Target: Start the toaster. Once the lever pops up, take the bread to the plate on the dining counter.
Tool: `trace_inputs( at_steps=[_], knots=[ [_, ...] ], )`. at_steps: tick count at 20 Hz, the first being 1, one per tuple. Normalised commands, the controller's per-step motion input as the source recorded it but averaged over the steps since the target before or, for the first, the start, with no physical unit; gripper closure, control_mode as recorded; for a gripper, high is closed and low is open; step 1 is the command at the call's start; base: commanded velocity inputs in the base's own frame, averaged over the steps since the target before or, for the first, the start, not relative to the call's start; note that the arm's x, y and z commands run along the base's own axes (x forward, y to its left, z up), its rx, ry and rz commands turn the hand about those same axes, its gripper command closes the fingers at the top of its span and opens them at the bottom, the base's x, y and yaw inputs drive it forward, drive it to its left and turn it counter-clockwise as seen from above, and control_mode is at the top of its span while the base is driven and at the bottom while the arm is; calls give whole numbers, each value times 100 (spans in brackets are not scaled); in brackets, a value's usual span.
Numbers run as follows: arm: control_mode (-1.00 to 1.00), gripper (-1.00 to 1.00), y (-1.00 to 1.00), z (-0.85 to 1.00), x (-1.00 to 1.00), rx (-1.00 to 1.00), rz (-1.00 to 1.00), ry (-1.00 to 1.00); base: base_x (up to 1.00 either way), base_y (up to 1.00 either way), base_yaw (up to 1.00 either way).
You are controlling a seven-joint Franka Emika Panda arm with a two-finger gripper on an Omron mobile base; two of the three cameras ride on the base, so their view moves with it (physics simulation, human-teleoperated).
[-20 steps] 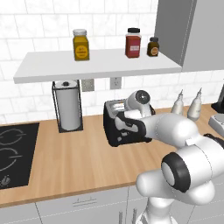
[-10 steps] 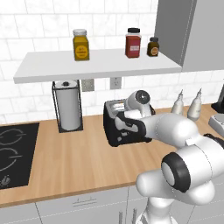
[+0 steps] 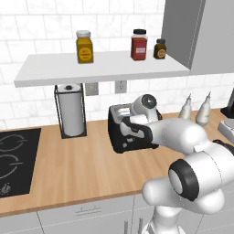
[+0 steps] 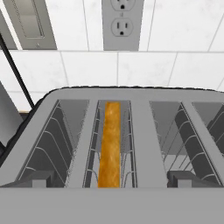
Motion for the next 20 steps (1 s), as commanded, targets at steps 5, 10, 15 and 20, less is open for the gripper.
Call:
trace_inputs(
  at_steps=[5, 10, 15, 20],
  knots=[
    [-100, -100, 0, 0, 0, 0, 0, 0, 0, 0, 0],
    [-100, -100, 0, 0, 0, 0, 0, 0, 0, 0, 0],
    [-100, -100, 0, 0, 0, 0, 0, 0, 0, 0, 0],
    [-100, -100, 0, 0, 0, 0, 0, 0, 0, 0, 0]
  ],
)
